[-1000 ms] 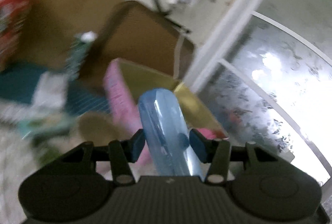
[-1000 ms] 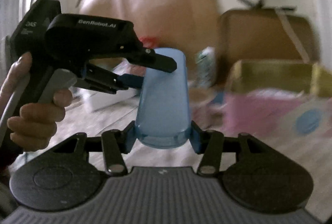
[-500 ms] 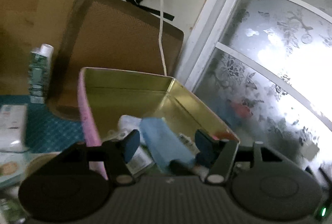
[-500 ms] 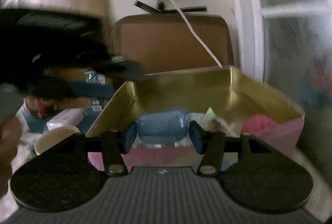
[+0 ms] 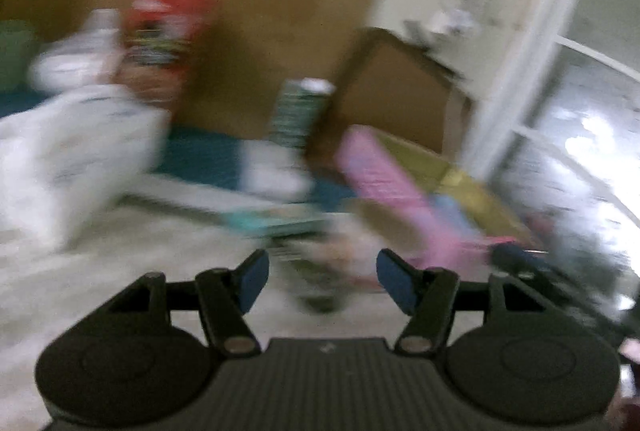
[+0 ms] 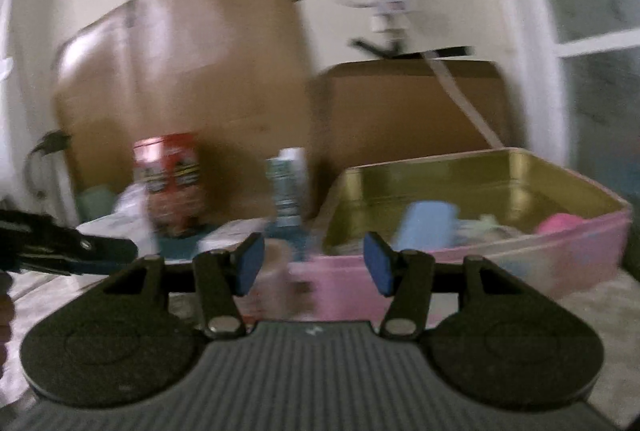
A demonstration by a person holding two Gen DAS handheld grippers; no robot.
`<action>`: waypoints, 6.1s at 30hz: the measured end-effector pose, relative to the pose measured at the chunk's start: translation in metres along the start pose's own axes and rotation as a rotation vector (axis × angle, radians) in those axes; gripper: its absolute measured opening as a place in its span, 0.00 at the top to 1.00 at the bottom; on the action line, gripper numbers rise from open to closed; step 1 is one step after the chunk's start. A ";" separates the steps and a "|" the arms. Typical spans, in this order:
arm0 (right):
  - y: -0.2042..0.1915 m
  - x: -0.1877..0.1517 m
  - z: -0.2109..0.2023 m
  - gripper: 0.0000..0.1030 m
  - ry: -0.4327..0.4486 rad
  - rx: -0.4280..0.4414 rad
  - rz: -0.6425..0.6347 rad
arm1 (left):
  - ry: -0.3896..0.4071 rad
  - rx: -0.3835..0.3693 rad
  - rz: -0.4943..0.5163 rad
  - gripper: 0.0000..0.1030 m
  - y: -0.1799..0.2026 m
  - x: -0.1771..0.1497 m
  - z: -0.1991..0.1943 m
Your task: Organize soft objects
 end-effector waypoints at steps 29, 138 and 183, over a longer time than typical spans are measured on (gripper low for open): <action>-0.148 -0.056 0.162 0.70 -0.378 0.054 -0.714 | 0.144 -0.026 -0.251 0.32 -0.091 -0.007 -0.026; -0.168 -0.048 0.233 0.15 -0.783 0.247 -0.434 | 0.194 -0.030 -0.444 0.22 -0.120 -0.008 -0.034; -0.221 -0.079 0.000 0.23 -0.491 0.585 -0.375 | 0.202 -0.019 -0.445 0.19 -0.126 -0.007 -0.035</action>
Point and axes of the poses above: each gripper's, at about its wrist camera, not at the fingertips, and z roughly the way its jaws point, y to its right, x to its top, the point moved 10 cm from there along z, roughly the way its jaws point, and after that the axes turned 1 degree about -x, right-handed, at the moved point
